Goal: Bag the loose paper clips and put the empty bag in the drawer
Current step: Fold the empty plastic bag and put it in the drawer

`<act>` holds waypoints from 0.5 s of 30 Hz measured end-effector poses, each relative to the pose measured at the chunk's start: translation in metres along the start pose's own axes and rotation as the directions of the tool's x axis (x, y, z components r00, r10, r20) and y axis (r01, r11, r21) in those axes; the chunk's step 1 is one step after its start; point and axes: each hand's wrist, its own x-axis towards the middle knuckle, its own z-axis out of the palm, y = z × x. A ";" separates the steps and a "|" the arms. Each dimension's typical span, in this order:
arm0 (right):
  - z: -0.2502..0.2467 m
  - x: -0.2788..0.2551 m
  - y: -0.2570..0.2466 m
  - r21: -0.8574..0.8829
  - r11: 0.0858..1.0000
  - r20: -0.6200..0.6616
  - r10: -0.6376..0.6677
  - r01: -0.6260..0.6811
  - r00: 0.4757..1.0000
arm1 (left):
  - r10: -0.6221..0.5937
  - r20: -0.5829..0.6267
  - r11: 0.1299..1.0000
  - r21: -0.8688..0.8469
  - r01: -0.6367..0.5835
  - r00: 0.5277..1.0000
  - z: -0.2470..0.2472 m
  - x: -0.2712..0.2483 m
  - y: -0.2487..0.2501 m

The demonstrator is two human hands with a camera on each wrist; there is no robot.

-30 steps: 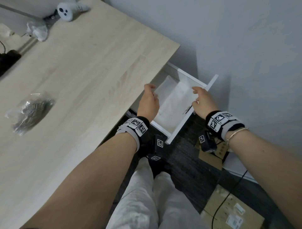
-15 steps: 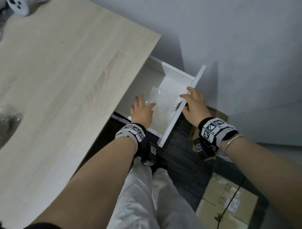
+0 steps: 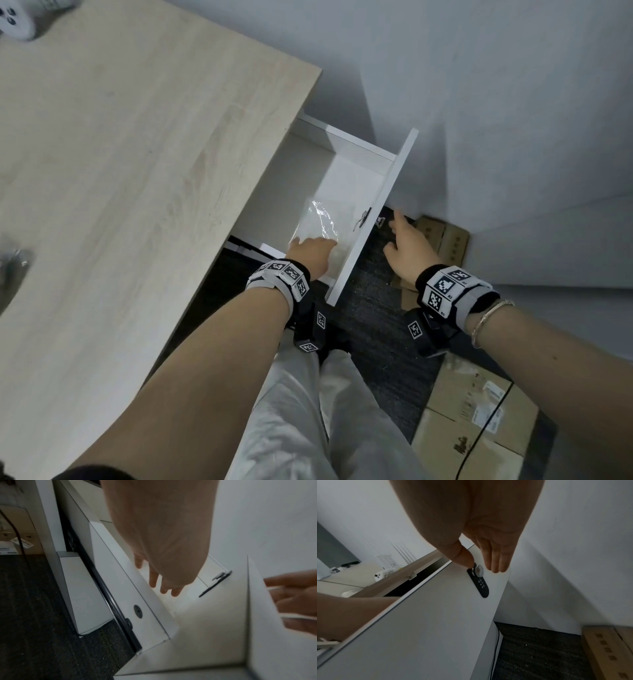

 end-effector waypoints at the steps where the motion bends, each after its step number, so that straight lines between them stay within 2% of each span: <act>1: 0.002 -0.002 0.001 -0.015 1.000 0.021 0.010 -0.009 1.000 | 0.003 -0.052 1.000 -0.023 -0.005 0.999 -0.003 -0.002 0.001; 5: 0.005 -0.009 0.000 -0.032 0.999 0.066 -0.006 0.008 0.998 | 0.031 -0.306 0.997 -0.060 -0.052 0.952 -0.021 -0.014 0.008; 7: 0.005 -0.013 -0.006 -0.032 0.998 0.082 -0.043 0.046 0.996 | -0.002 -0.435 0.997 -0.068 -0.030 0.900 -0.032 -0.025 0.009; 10: 0.008 -0.014 -0.016 -0.034 0.997 0.116 -0.071 0.075 0.991 | -0.099 -0.601 0.992 -0.127 0.028 0.793 -0.050 -0.042 0.002; 13: 0.012 -0.010 -0.023 -0.054 0.997 0.111 -0.046 0.053 0.993 | -0.207 -0.671 0.975 -0.199 0.096 0.712 -0.060 -0.055 -0.016; 15: 0.014 -0.006 -0.030 -0.050 0.998 0.107 -0.044 0.050 0.993 | -0.300 -0.645 0.950 -0.269 0.158 0.703 -0.061 -0.060 -0.031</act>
